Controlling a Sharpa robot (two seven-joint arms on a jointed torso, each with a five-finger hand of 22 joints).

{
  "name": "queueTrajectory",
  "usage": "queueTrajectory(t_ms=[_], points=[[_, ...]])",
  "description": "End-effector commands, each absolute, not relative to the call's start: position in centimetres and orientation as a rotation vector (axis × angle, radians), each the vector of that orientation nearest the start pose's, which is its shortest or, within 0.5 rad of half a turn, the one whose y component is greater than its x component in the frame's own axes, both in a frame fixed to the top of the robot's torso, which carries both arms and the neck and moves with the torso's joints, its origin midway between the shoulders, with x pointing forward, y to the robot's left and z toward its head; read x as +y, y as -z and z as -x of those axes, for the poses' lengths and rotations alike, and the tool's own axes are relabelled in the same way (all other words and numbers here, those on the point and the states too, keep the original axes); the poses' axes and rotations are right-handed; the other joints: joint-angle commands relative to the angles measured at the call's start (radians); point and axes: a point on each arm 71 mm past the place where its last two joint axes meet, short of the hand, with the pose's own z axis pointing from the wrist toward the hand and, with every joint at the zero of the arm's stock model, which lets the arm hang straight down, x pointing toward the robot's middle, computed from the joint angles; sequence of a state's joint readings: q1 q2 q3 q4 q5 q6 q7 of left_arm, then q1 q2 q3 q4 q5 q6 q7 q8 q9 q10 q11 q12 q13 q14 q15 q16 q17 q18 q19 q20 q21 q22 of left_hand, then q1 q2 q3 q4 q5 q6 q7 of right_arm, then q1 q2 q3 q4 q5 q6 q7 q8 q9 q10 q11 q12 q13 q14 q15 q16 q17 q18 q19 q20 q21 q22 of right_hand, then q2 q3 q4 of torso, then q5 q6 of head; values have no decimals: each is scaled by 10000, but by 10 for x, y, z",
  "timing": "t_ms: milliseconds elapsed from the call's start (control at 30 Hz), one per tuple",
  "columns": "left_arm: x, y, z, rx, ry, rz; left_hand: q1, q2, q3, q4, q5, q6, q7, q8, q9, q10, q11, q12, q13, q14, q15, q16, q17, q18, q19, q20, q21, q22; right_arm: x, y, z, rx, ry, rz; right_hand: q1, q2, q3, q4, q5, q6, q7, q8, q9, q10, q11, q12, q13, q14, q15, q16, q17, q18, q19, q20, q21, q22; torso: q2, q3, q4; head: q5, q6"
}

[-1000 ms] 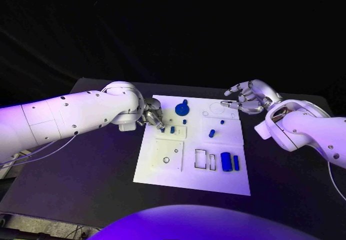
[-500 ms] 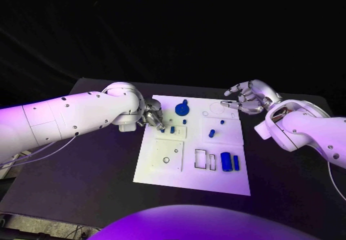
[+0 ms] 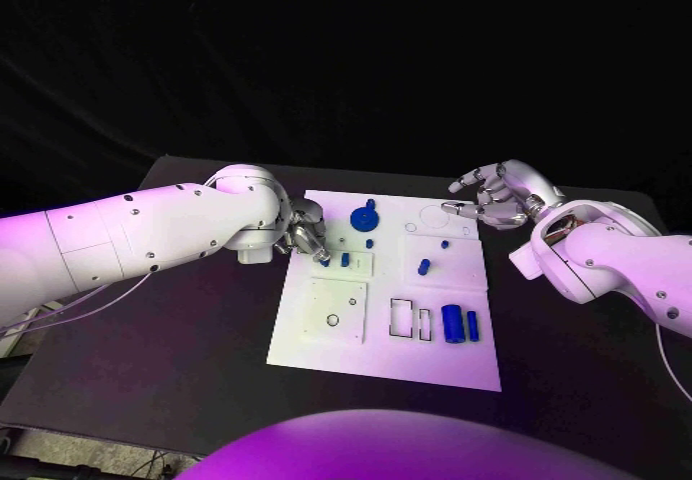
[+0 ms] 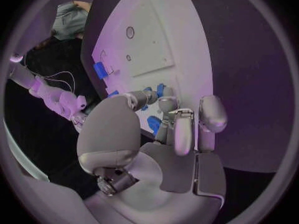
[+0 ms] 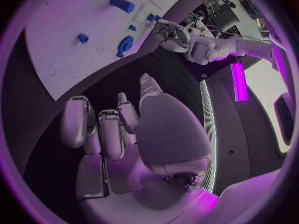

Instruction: Assemble the parts on the task board

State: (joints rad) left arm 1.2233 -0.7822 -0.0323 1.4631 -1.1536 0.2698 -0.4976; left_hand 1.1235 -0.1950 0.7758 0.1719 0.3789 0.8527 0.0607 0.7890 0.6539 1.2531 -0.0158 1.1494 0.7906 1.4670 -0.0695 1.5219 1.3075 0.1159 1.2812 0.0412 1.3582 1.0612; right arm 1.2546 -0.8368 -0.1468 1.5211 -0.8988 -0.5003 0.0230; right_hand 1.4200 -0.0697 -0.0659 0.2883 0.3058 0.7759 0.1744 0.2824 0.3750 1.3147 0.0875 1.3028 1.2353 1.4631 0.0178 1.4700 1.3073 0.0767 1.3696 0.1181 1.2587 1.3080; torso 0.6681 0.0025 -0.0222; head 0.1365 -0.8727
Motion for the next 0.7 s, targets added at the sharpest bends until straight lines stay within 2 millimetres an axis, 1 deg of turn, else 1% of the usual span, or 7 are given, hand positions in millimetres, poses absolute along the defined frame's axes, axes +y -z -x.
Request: queueTrajectory(t_ms=[33,300,400,600,700], points=[[201,221,-486,23903,3629,-23,20,87,1573,-1525,33,44,-13,48,17,61,-15,41,8,777,-42,64,1657,-137,76,-20,65,17,-207,191,-485,16482,-9033,-3300,-61,24,-59,25,42,-93,-9,50,-14,-49,-2,2,-15,524,-66,-21,281,73,13,-17,-31,193,2,2,-3,-8,1],[200,221,-486,23746,3693,87,4,83,1588,-1539,46,56,-15,50,16,70,-17,45,14,778,-44,65,1661,-137,74,-22,66,16,-207,191,-485,16472,-9033,-3303,-61,24,-59,25,42,-93,-9,50,-14,-49,-2,2,-15,524,-66,-21,281,73,13,-17,-31,193,-2,4,-1,-20,1],[200,219,-486,23596,3763,202,-8,83,1598,-1545,53,65,-17,52,16,87,-18,60,41,780,-44,68,1667,-144,95,-23,84,55,-207,191,-485,16469,-9033,-3303,-61,24,-59,25,42,-93,-9,50,-14,-49,-2,2,-15,524,-66,-21,281,73,13,-17,-31,193,-6,5,-4,-2,1],[203,215,-485,23175,4084,700,-54,62,1660,-1606,100,118,-34,60,12,168,-34,125,148,783,-53,70,1672,-159,140,-30,127,136,-207,191,-485,16462,-9032,-3306,-61,24,-59,25,42,-93,-9,50,-14,-49,-2,2,-15,524,-66,-21,281,73,13,-17,-31,193,-4,1,0,-25,1],[206,212,-483,22898,4278,929,-86,40,1704,-1649,131,158,-46,63,8,221,-45,165,215,785,-61,71,1675,-154,133,-37,129,122,-207,191,-485,16457,-9030,-3309,-61,24,-59,25,42,-93,-9,50,-14,-49,-2,2,-15,524,-66,-21,281,73,13,-17,-31,193,-6,5,-3,-23,1]])
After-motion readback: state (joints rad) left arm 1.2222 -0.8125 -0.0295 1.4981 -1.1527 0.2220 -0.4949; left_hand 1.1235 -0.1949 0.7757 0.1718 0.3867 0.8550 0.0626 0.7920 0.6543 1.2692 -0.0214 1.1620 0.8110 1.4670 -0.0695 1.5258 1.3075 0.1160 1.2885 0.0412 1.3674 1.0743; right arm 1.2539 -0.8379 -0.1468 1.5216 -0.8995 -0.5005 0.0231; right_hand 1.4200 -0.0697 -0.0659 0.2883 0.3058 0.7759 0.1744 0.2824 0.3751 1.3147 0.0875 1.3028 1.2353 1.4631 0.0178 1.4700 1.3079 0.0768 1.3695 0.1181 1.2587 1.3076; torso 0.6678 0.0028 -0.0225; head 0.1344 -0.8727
